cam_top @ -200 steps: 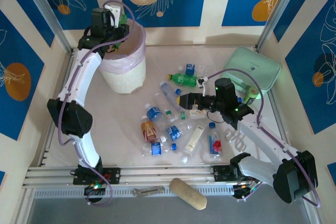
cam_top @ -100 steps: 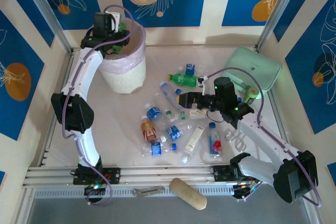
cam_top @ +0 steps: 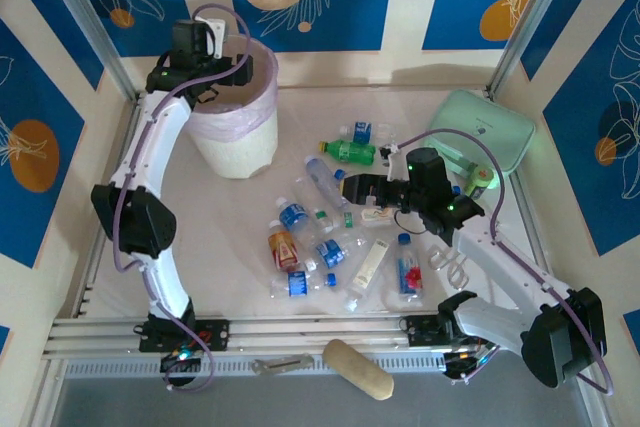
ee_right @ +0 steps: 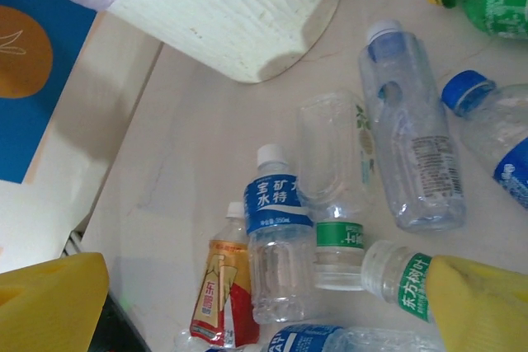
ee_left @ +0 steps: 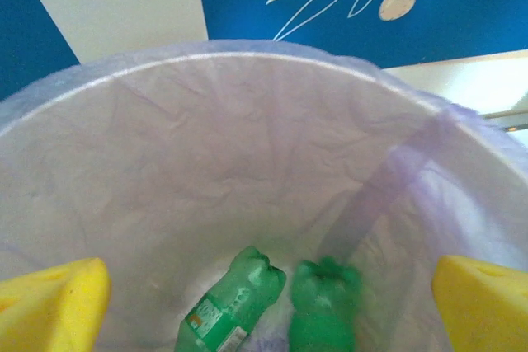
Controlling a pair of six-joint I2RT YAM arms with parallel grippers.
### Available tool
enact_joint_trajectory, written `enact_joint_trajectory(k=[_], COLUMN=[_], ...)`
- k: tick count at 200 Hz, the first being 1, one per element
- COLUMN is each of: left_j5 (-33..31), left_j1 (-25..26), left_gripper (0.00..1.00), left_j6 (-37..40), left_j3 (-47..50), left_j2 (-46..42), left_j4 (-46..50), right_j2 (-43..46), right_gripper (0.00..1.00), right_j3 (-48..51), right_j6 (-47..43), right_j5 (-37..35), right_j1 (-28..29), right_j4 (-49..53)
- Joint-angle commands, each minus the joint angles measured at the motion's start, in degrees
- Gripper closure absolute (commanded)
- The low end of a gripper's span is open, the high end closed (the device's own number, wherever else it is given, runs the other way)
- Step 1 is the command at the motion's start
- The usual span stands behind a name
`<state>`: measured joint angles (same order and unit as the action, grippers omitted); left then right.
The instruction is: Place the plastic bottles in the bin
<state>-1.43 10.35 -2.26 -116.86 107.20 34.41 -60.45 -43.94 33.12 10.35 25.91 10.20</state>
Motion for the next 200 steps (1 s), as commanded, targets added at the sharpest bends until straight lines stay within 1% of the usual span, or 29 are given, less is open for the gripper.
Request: enact_joint_trajectory(k=[1, 43, 60, 88, 109, 123, 153, 169, 183, 200], left_j5=[3.0, 6.07, 7.95, 13.88, 20.33, 22.33, 19.99, 18.16, 19.16, 20.68], left_j1=[-0.51, -0.42, -0.29, 0.66, 2.53, 4.6, 11.03, 14.35, 16.39, 19.31], left_gripper=[0.0, 0.0, 0.0, 0.0, 0.0, 0.0, 0.0, 0.0, 0.0, 0.0], left_j6=[-0.59, -1.55, -2.75, -5.43, -8.21, -9.87, -14.45, -15.68, -16.93, -19.01], left_j3=[-1.75, 1.55, 4.27, 10.78, 20.21, 27.38, 44.02, 49.8, 54.41, 61.23], left_j2=[-5.88, -11.92, -15.3, -22.59, -29.75, -34.75, -44.16, -46.64, -47.96, -49.96], left_j4=[2.2, 2.85, 1.97, 1.0, -0.54, -1.36, -2.59, -0.42, 0.52, -1.76], right_j2=[2.54, 5.4, 6.87, 9.02, 10.47, 11.23, 11.37, 11.02, 10.78, 10.44], right_gripper=[0.01, 0.01, 0.01, 0.01, 0.01, 0.01, 0.01, 0.01, 0.01, 0.01], right_j3=[-1.37, -1.76, -1.42, -0.19, 1.27, 2.23, 3.42, 3.68, 3.85, 3.97], right_j6=[0.69, 1.78, 2.5, 3.99, 5.68, 6.98, 8.7, 8.93, 9.06, 9.43], right_j5=[-2.64, -3.47, -3.63, -4.59, -6.89, -8.82, -12.11, -12.99, -13.83, -15.19], right_j1=[0.19, 0.28, 0.29, 0.37, 0.37, 0.37, 0.24, 0.1, -0.06, -0.4], right_j4=[1.55, 3.22, 3.65, 4.05, 4.04, 4.09, 4.39, 4.16, 3.79, 3.44])
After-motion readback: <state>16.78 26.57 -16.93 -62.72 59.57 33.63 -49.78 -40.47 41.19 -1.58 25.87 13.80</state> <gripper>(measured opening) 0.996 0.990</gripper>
